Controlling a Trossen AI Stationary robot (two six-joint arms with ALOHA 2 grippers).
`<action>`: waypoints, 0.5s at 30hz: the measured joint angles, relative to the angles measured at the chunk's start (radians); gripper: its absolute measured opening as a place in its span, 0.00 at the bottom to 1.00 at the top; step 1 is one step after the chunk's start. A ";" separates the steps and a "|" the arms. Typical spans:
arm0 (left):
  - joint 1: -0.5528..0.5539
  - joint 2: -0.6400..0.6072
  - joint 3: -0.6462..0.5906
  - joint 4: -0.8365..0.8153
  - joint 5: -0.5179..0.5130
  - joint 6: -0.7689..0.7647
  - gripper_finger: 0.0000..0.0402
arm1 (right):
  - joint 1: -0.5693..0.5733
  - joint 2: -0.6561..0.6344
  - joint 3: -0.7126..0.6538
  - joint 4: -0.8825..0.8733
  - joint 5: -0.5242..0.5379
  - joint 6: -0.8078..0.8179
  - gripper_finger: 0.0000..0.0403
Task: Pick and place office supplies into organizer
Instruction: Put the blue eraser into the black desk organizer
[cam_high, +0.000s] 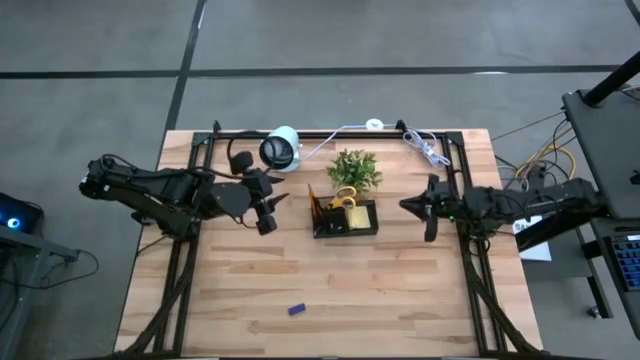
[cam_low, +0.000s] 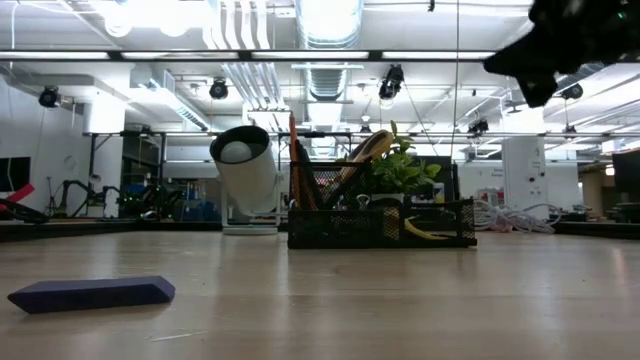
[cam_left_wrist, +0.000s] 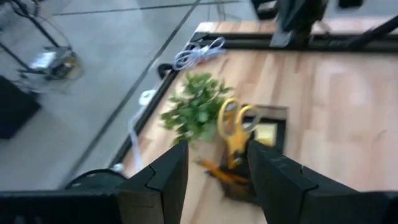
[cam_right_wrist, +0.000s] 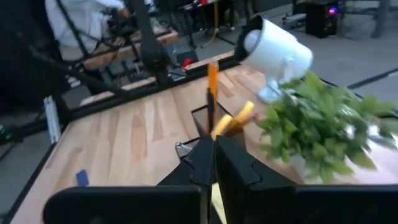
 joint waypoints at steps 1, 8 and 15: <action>0.000 0.000 0.000 0.013 0.013 -0.016 0.38 | 0.000 -0.026 -0.022 0.000 0.006 0.013 0.02; -0.004 0.035 0.000 0.055 0.226 -0.092 0.38 | 0.000 -0.141 -0.089 0.001 0.009 0.048 0.02; -0.004 0.162 0.000 0.101 0.476 -0.082 0.42 | -0.001 -0.153 -0.097 -0.002 0.008 0.046 0.02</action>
